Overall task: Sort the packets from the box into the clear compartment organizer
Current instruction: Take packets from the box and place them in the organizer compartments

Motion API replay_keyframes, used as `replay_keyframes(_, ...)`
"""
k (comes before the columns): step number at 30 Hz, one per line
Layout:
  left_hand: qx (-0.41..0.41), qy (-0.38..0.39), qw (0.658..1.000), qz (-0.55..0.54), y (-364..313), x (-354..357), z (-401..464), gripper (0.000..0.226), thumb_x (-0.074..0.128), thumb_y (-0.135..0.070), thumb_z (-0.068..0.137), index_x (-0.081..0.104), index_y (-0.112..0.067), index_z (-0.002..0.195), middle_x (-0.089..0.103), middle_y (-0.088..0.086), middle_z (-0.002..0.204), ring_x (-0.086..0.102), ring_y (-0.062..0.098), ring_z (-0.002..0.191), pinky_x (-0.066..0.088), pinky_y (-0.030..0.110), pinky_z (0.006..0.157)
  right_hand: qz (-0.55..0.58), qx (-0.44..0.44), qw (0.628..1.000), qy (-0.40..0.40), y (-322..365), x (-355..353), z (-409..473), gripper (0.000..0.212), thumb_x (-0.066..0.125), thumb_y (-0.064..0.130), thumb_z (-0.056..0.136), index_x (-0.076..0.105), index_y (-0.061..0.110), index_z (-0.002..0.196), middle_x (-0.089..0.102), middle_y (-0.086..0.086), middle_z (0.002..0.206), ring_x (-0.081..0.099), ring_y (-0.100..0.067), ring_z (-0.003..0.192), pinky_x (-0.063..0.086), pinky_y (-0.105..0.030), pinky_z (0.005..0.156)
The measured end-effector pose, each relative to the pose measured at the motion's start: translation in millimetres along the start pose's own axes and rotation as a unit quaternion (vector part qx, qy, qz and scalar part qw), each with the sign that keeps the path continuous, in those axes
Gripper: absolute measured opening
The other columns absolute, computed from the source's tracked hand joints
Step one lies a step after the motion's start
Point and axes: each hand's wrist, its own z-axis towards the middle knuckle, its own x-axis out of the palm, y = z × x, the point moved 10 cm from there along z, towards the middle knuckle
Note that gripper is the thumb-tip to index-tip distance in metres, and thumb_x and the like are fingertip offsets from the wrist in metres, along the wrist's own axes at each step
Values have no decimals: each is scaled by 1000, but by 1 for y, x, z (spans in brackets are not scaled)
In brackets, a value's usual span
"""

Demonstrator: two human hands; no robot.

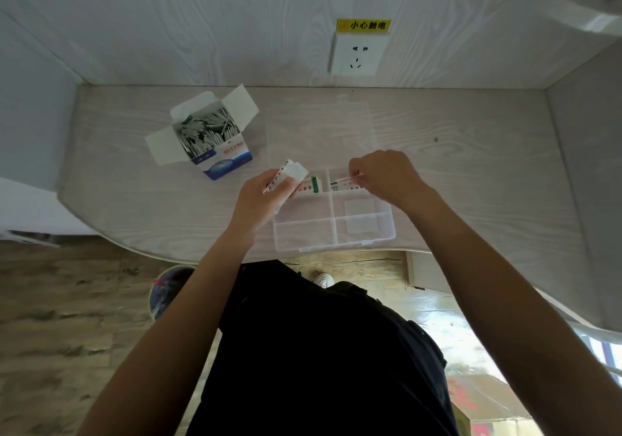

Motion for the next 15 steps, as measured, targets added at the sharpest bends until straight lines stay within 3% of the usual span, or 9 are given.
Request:
replay_keyframes(5,13,19,1000,-2,-5,3,-2,9,66,-21,85,69,-28,79,72,-6,71,67,9,75,50,24,72,-136,-59,988,36,16,8,3,9,45,15,97,54,16,99,54,1,70,44,-17,55,29,-26,51)
replay_keyframes(7,16,23,1000,-8,-6,4,-2,5,68,-19,83,70,-22,86,72,-4,70,68,9,73,52,20,68,-168,-81,981,49,18,9,5,8,46,15,97,52,16,101,53,1,70,43,-16,53,27,-25,48)
replay_keyframes(9,17,26,999,-21,-8,6,-3,14,70,-17,82,69,-13,95,72,-3,69,67,5,69,48,14,61,-190,-110,974,59,21,10,5,8,45,17,98,51,16,104,60,1,77,43,-15,54,25,-25,46)
replay_keyframes(12,17,29,999,-24,-8,6,-4,20,69,-17,83,67,-9,101,71,0,72,65,2,65,47,12,57,-170,-140,974,52,23,5,3,13,42,22,100,52,16,107,63,1,85,49,-16,58,29,-26,49)
replay_keyframes(15,10,27,999,-29,-5,5,-2,21,67,-17,85,65,-9,104,70,1,74,66,3,65,48,14,56,-74,-122,990,20,17,-6,3,24,41,32,100,56,18,111,68,0,92,62,-21,71,42,-29,59)
